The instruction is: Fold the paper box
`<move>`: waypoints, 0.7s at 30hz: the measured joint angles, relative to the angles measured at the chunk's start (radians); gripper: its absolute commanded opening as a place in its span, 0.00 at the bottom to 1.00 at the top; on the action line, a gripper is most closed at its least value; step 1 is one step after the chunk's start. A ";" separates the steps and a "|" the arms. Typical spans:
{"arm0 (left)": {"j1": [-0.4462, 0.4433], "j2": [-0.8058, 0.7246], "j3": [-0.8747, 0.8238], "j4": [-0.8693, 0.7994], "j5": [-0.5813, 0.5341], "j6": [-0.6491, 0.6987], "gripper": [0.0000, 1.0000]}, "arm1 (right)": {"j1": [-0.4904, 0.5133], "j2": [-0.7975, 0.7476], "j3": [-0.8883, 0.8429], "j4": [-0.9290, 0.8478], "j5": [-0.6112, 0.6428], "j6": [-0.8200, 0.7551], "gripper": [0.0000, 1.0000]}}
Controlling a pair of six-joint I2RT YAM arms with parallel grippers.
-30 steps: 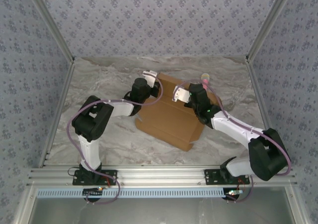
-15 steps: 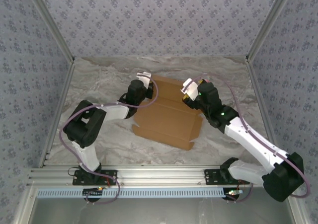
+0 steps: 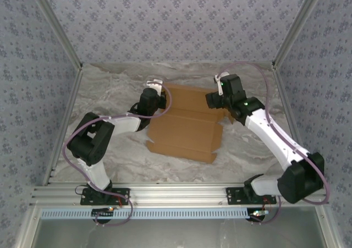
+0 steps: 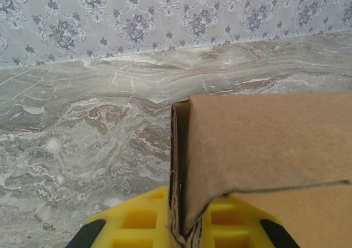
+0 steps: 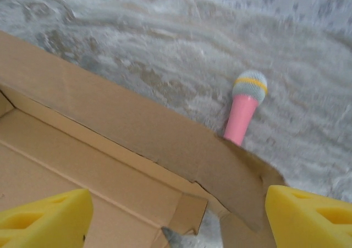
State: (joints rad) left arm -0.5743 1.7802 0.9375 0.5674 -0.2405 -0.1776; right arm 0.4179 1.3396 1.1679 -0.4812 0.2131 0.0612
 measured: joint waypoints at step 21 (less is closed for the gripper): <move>0.000 0.000 0.000 0.000 0.000 -0.007 0.00 | -0.090 0.091 -0.067 0.167 -0.281 0.333 0.68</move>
State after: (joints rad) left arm -0.5743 1.7802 0.9375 0.5674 -0.2405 -0.1848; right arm 0.3283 1.4307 1.1011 -0.3138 -0.0681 0.3943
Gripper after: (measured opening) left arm 0.093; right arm 0.693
